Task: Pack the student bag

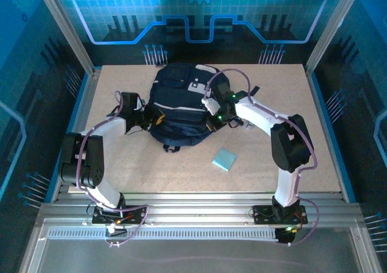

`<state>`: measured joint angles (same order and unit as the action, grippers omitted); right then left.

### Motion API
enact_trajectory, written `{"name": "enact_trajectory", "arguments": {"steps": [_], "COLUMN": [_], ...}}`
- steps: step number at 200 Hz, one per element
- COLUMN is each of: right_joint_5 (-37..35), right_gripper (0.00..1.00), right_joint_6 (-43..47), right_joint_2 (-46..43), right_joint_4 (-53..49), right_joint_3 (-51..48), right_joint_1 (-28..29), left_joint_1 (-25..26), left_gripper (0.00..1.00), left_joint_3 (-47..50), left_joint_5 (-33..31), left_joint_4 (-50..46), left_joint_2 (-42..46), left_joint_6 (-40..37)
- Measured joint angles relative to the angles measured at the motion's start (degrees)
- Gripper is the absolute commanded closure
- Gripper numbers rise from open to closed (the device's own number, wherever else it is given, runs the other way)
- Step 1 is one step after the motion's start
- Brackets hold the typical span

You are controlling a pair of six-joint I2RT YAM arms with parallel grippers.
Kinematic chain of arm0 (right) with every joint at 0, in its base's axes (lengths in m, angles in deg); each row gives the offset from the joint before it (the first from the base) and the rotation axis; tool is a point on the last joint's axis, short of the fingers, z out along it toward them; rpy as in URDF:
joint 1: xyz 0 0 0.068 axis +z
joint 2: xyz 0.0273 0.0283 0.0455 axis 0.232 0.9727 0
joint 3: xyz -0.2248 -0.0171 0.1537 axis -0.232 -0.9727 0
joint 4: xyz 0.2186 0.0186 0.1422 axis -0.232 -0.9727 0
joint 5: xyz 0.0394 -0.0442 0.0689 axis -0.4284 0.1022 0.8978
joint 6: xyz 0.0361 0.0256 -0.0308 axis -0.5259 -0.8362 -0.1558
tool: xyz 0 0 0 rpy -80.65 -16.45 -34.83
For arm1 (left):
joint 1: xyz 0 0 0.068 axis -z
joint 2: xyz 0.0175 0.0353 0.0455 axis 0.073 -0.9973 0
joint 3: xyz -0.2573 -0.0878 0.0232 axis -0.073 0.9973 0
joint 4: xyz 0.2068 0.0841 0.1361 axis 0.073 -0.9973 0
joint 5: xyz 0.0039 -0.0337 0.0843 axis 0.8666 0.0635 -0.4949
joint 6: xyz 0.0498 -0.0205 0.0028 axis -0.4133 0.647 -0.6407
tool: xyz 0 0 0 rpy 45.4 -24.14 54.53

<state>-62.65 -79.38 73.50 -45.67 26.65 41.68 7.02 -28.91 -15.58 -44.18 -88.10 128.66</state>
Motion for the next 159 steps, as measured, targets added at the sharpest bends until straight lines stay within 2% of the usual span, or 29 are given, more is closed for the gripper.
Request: {"name": "enact_trajectory", "arguments": {"steps": [44, 81, 122, 159], "right_joint_5": [-6.1, -7.9, -8.6, -8.6], "right_gripper": [1.0, 1.0, 1.0, 1.0], "right_joint_6": [2.2, 8.1, 10.7, 9.9], "right_joint_2": [2.6, 9.2, 21.2, 24.2], "right_joint_4": [1.7, -1.3, -6.8, -10.1], "right_joint_3": [2.1, 13.5, 32.8, 37.6], "right_joint_1": [-0.8, -4.5, -7.9, -7.9], "left_joint_1": [-0.1, -0.6, -1.3, -1.6], "left_gripper": [1.0, 1.0, 1.0, 1.0], "left_joint_3": [-0.4, -2.0, -2.9, -3.1], "left_joint_5": [0.2, 0.5, 0.5, 0.9], "left_joint_4": [-1.4, -2.7, -2.8, -2.7], "left_joint_2": [0.0, 0.0, 0.0, 0.0], "left_joint_6": [-2.6, -4.3, -5.7, -6.2]}}
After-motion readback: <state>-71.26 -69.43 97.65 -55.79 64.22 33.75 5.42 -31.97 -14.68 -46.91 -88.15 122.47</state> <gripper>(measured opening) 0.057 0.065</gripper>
